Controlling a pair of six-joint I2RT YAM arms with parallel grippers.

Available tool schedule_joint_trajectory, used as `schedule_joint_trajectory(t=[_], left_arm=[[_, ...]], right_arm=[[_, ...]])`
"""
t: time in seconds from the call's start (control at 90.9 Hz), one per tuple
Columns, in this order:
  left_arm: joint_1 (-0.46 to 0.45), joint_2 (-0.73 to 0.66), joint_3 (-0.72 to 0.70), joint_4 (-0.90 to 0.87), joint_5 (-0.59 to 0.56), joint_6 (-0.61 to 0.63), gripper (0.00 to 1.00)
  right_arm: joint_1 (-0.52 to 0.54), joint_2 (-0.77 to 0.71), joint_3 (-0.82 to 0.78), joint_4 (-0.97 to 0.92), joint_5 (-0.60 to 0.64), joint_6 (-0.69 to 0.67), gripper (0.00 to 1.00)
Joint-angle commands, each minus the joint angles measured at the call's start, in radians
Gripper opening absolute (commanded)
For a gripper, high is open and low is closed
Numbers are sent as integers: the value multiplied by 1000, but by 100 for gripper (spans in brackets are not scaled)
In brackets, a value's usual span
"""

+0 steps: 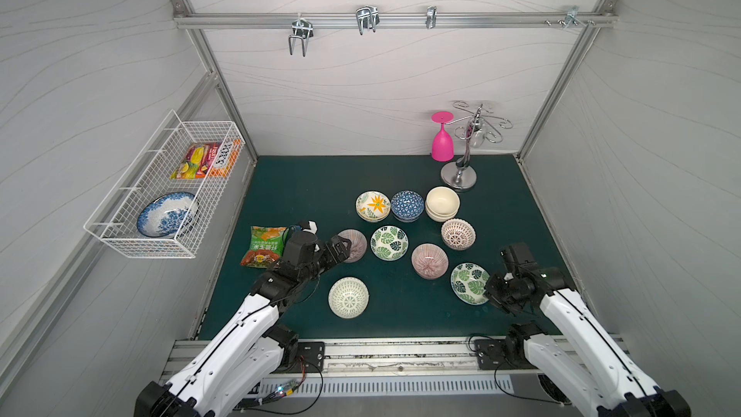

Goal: Stack the bowls
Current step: Pick up the bowl from the center of the board.

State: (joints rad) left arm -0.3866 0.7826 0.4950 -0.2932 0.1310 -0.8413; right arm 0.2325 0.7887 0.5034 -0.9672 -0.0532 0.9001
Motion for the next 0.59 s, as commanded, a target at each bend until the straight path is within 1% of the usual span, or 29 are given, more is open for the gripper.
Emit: schedule_joint_trajectory(t=[0.0,0.209,0.374,0.583], left_arm=[[4,6,19,41,-1,11,100],[3,12,21,42,-3,10,100],[3,15,20,41,-3,9,100],[3,15,23,39,-1,10,100]], right_arm=[[-12,-11,-1,2,11,-15,23],[-17,-70,21,-60,43,-17,6],[-19,-116,30,-103,49,-18,0],[-18,-194,84,-166,42,-12,0]])
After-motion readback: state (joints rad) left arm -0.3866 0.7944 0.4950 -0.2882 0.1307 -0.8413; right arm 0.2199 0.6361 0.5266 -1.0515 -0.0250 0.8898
